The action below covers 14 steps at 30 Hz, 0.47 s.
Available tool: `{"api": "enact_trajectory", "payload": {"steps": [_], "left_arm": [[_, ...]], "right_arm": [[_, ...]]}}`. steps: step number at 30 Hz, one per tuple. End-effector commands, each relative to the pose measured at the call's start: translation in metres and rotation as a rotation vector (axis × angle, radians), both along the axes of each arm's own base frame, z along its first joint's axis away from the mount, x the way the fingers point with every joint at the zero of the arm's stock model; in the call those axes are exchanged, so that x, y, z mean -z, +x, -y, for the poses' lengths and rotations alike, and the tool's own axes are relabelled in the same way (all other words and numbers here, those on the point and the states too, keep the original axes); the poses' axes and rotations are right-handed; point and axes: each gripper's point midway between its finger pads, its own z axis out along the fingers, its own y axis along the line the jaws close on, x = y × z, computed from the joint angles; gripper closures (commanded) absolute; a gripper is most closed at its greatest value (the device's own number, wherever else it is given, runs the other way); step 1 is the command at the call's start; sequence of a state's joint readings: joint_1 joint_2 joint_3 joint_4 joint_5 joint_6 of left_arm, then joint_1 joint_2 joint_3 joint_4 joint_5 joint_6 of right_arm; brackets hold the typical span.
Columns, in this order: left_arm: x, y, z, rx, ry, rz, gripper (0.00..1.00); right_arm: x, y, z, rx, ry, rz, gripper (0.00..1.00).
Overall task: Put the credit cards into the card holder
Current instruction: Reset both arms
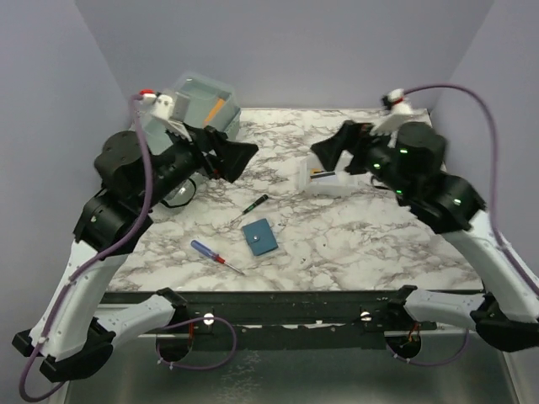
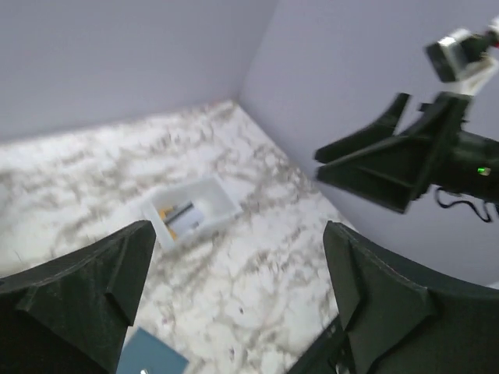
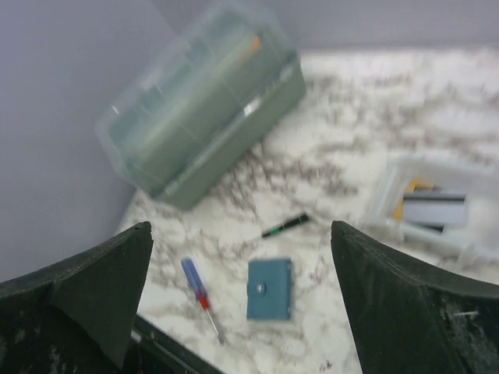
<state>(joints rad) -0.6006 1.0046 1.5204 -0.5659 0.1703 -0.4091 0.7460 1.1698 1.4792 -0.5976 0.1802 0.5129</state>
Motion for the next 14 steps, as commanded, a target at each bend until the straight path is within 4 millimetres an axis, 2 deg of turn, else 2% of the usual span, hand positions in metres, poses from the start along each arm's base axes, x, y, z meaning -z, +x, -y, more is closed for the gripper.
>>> {"api": "enact_trajectory", "payload": {"steps": [1, 4, 8, 10, 14], "left_arm": [[-0.084, -0.004, -0.041, -0.164, -0.061, 0.323, 0.01], [-0.112, -0.005, -0.060, -0.254, -0.103, 0.449, 0.01], [-0.126, 0.007, -0.072, -0.352, -0.122, 0.539, 0.01], [-0.122, 0.019, -0.070, -0.385, -0.099, 0.573, 0.01], [-0.104, 0.052, -0.073, -0.509, -0.106, 0.582, 0.01]], "right_arm": [[-0.082, -0.022, 0.069, 0.116, -0.077, 0.262, 0.00], [-0.130, -0.037, 0.092, 0.147, -0.038, 0.418, 0.00], [-0.164, -0.047, 0.117, 0.218, -0.019, 0.540, 0.00], [-0.168, -0.047, 0.122, 0.238, -0.024, 0.575, 0.00], [-0.157, -0.036, 0.127, 0.300, -0.061, 0.552, 0.00]]}}
